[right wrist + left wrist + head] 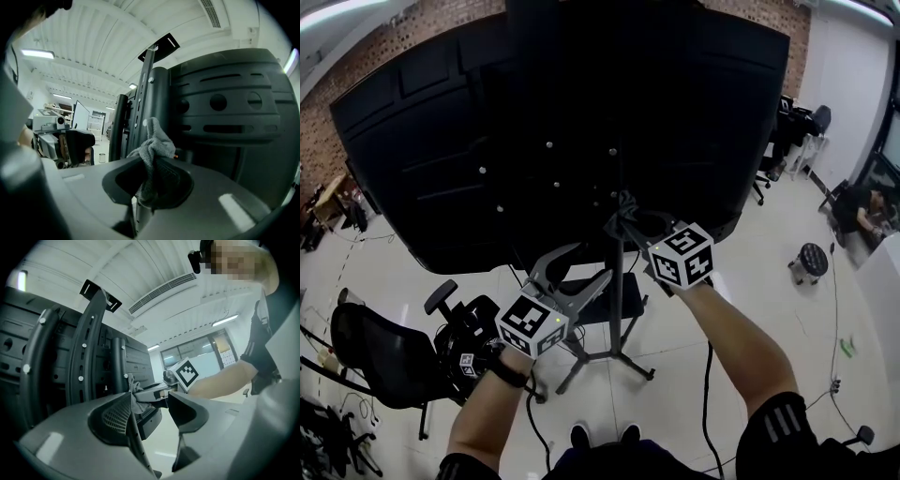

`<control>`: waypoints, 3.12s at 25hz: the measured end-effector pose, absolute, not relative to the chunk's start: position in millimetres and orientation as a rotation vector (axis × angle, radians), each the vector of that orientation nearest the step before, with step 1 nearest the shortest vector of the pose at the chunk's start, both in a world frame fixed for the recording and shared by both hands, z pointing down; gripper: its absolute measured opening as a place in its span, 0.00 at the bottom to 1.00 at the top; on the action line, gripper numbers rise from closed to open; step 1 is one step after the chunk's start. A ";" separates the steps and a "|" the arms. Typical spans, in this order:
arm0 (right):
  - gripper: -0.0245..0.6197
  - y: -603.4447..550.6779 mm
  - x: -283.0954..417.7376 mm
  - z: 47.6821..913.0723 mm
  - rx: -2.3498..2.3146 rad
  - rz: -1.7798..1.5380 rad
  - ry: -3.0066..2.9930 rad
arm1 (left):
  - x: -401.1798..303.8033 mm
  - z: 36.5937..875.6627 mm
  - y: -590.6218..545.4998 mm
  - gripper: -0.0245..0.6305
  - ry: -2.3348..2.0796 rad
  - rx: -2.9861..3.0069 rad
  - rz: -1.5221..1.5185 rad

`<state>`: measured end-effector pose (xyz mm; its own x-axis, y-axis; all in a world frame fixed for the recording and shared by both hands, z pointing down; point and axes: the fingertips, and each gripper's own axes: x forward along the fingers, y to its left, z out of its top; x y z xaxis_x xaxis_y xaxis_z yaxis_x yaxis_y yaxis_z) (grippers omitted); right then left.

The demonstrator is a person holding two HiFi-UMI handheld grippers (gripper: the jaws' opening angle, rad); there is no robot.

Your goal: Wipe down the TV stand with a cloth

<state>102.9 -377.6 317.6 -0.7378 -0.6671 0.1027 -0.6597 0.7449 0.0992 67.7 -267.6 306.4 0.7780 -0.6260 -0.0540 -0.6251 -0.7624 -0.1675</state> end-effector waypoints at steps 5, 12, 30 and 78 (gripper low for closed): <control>0.10 -374.1 95.1 348.1 1.069 -0.045 -2.782 | 63.0 319.5 -266.9 0.45 0.994 -2.810 -0.022; 0.10 -369.7 93.2 391.0 1.074 0.001 -2.726 | 62.9 340.0 -264.5 0.46 0.990 -2.834 -0.050; 0.10 -368.9 89.7 485.7 1.077 0.116 -2.643 | 50.5 413.0 -272.8 0.45 1.021 -2.932 -0.119; 0.11 -375.6 106.4 963.8 0.960 0.666 -2.099 | -7.4 764.4 -266.1 0.46 1.357 -3.239 -0.432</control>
